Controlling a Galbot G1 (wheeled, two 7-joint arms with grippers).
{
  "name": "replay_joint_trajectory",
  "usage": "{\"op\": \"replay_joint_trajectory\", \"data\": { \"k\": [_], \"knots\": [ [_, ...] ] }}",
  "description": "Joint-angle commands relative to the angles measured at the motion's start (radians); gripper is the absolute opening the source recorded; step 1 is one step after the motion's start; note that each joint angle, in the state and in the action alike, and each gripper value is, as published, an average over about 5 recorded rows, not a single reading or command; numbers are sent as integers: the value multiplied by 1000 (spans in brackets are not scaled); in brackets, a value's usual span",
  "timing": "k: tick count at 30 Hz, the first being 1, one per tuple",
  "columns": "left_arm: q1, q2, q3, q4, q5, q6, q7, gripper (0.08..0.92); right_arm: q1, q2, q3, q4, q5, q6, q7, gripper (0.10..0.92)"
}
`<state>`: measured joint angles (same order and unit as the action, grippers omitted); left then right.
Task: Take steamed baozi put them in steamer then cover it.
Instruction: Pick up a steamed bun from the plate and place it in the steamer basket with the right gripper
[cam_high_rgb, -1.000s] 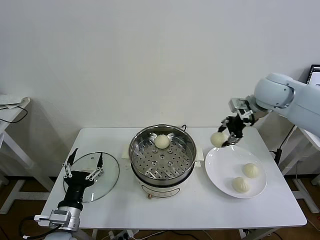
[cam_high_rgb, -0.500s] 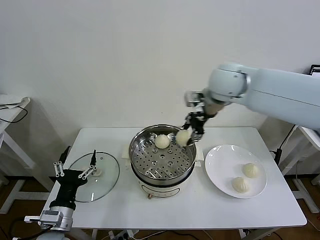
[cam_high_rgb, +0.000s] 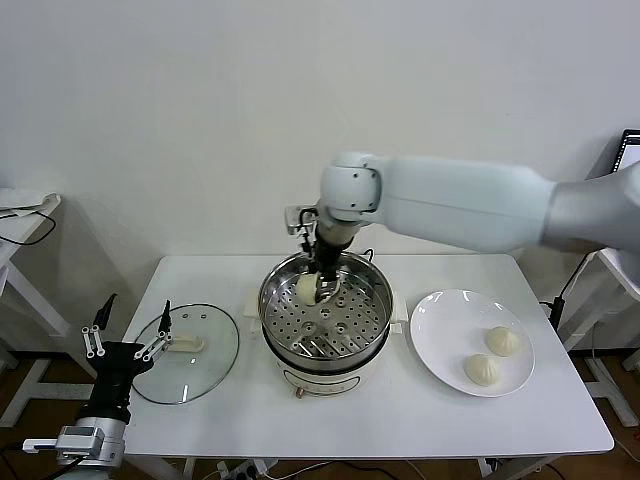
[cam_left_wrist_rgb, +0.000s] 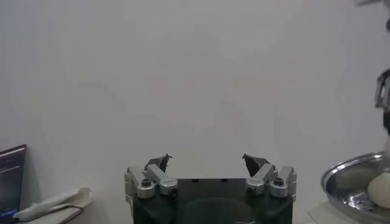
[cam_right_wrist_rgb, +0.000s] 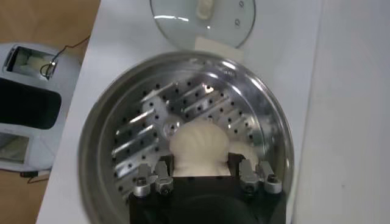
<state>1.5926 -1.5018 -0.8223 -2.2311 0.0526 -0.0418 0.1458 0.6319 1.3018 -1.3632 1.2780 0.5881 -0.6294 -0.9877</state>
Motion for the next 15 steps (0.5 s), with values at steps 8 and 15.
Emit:
{"op": "replay_joint_trajectory", "data": {
  "k": [8,15],
  "knots": [
    [-12,3,-15,26,-4,1,3,823,-152,157,32,-184,-81,-1,-10,594],
    [-13,4,-15,30,-3,2,6,823,-148,150,41,-179,-87,2,-15,655]
  ]
}}
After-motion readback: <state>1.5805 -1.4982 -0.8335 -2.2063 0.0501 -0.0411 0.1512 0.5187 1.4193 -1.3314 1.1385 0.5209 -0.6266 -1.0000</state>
